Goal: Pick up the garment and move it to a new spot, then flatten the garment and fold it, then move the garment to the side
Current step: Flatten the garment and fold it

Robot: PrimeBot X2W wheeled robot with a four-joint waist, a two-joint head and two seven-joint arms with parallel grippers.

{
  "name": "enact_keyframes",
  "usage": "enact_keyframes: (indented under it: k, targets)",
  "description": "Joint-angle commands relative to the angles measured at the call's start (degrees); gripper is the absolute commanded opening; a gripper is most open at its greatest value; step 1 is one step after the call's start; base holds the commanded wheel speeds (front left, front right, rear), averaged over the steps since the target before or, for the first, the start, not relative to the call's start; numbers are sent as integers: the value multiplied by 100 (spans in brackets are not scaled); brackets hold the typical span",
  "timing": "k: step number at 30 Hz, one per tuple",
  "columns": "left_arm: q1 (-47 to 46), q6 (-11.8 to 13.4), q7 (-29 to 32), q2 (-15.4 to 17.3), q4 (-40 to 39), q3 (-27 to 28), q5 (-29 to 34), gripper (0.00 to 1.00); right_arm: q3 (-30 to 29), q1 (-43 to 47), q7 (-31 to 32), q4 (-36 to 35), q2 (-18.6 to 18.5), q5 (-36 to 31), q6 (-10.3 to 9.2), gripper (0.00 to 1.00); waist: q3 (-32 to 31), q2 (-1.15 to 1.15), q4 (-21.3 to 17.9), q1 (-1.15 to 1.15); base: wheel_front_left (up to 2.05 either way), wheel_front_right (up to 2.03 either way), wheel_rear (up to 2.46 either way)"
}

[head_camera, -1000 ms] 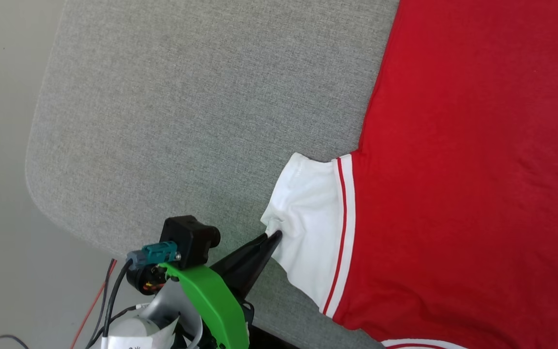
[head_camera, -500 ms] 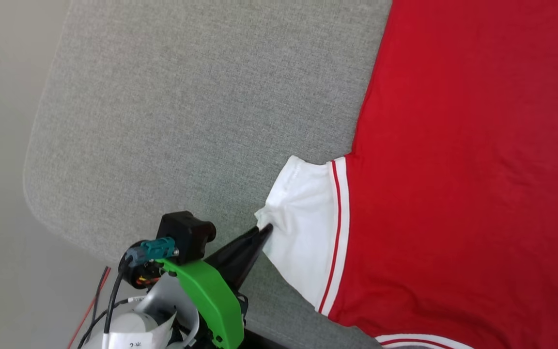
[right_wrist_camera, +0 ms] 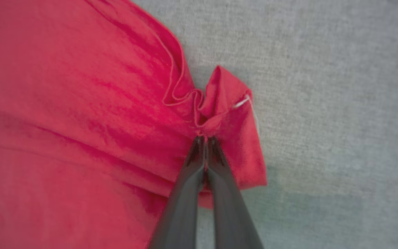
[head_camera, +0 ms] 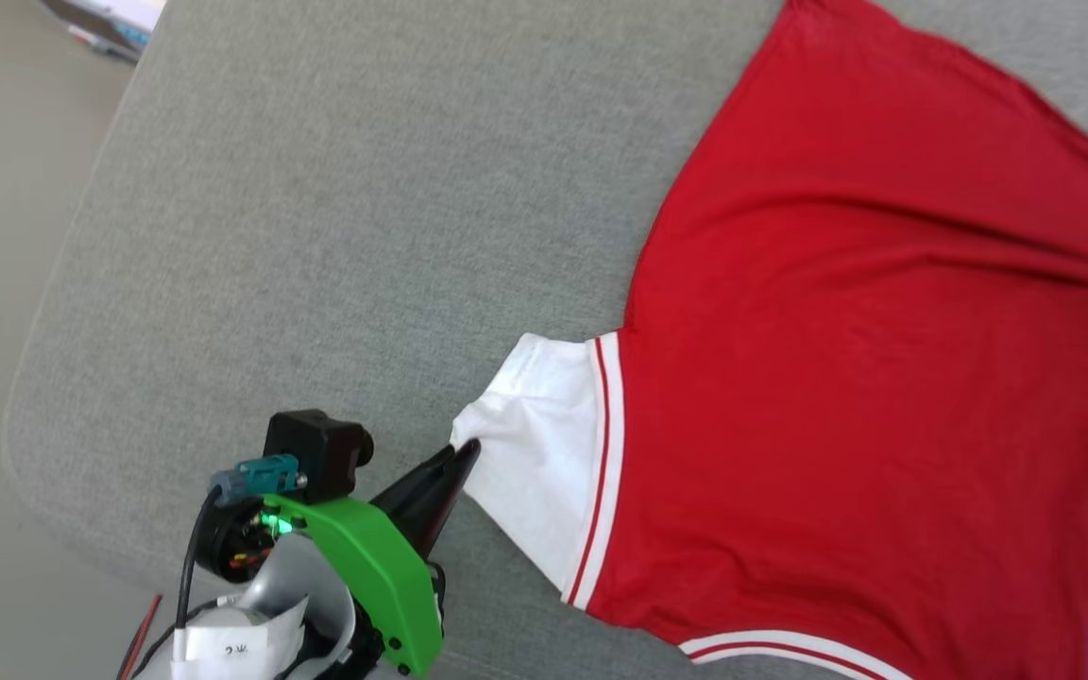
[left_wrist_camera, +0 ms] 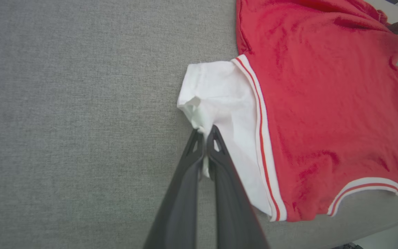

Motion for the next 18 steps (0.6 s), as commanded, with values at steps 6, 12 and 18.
enact_keyframes:
  k: [6, 12, 18]
  targets:
    - [306, 97, -37, 6, 124, -9, -131, 0, -417, 1222, 138, -363, 181, 305, -4, 0, -1063, 0, -755, 0, 0, 0, 0]
    - [535, 206, -205, -90, 248, 73, -268, 0, -610, 2113, 391, -1105, 270, 560, -4, 0, -1414, 0, -960, 0, 0, 0, 0]
    - [698, 295, -411, -264, 344, 134, -377, 0, -845, 3040, 701, -1908, 565, 613, -4, 0, -1631, 0, -1061, 0, 0, 0, 0]
